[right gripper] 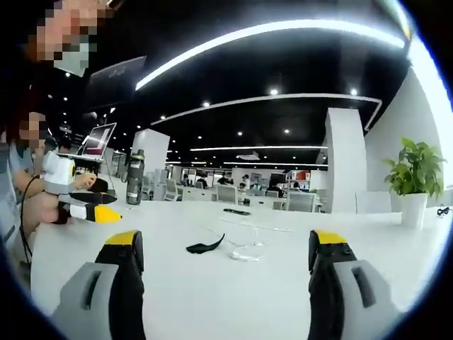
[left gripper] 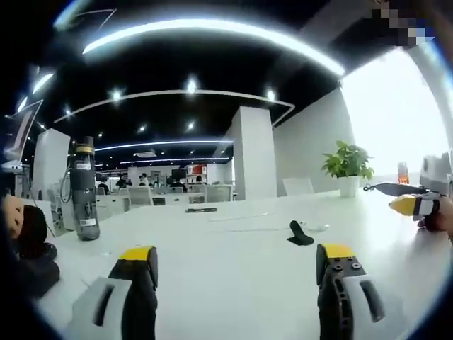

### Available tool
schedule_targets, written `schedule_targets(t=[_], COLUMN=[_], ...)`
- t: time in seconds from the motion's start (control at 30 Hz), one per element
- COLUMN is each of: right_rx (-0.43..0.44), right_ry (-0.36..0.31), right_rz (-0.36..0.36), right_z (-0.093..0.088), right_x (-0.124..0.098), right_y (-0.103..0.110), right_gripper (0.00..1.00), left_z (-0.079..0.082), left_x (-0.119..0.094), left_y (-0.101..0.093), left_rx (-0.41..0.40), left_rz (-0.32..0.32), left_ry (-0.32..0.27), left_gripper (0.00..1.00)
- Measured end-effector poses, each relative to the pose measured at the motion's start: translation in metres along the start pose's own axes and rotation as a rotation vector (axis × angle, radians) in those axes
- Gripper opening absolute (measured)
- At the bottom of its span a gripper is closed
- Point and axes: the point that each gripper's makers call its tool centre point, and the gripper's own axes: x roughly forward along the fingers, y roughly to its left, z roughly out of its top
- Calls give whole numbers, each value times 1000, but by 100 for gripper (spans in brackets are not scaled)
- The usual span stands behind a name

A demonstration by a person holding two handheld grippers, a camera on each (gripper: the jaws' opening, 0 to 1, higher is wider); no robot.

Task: Peel open the Velcro strap on the desktop, arrange the wired earphones neatly onto it, and close the Velcro strap to secure them.

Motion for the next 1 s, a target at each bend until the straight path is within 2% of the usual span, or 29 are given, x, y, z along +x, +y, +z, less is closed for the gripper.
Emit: schedule_targets(t=[0.6,0.73,1.0], right_rx=[-12,83,125], right_ry=[56,58,108], right_rz=[33,89,149], right_z=[-10,-11,-21], right_x=[4,8,15], right_y=[8,17,29], right_gripper=[97,97,93], left_z=[0,0,2], left_x=[1,1,0], left_y=[-3,-5,-8], left_rx=[7,9,7], left_rz=[-20,-30,-48], left_ry=[2,0,-8], left_gripper=[94,94,94])
